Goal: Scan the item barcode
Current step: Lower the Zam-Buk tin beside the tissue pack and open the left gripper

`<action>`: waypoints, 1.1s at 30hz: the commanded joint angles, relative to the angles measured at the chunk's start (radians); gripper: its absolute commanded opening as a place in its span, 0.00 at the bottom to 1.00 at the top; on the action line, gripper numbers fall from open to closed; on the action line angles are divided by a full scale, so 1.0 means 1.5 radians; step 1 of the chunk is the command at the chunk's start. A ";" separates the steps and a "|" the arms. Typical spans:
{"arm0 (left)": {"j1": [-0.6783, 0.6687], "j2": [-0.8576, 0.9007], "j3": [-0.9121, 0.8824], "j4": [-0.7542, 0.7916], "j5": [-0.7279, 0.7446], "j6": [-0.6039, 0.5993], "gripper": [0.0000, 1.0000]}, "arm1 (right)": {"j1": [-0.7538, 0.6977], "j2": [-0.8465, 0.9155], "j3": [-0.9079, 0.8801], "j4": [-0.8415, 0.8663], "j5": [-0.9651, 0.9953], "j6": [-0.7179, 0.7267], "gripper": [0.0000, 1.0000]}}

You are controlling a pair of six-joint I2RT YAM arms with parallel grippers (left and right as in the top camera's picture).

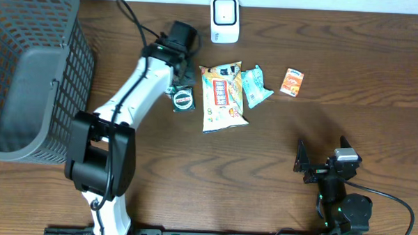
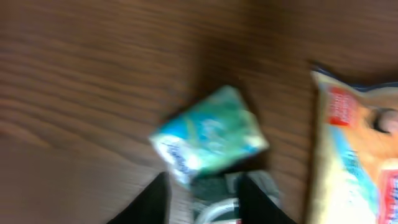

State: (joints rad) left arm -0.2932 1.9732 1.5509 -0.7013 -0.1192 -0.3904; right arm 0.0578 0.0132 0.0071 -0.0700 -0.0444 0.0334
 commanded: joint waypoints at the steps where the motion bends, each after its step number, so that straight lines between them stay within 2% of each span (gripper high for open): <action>1: 0.045 0.006 0.003 -0.006 0.026 -0.027 0.24 | -0.004 0.001 -0.001 -0.003 0.006 0.005 0.99; 3: 0.062 0.010 -0.001 -0.005 0.102 -0.027 0.19 | -0.004 0.001 -0.001 -0.003 0.006 0.005 0.99; 6: 0.066 0.022 -0.003 -0.005 0.138 -0.027 0.14 | -0.004 0.001 -0.001 -0.003 0.006 0.005 0.99; 23: 0.040 0.074 -0.017 -0.025 0.139 -0.027 0.08 | -0.004 0.001 -0.001 -0.003 0.006 0.005 0.99; 33: 0.039 0.049 -0.010 -0.078 0.184 -0.013 0.08 | -0.004 0.001 -0.001 -0.003 0.006 0.005 0.99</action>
State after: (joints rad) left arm -0.2329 2.0686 1.5318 -0.8013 0.1352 -0.4213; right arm 0.0578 0.0132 0.0067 -0.0700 -0.0444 0.0334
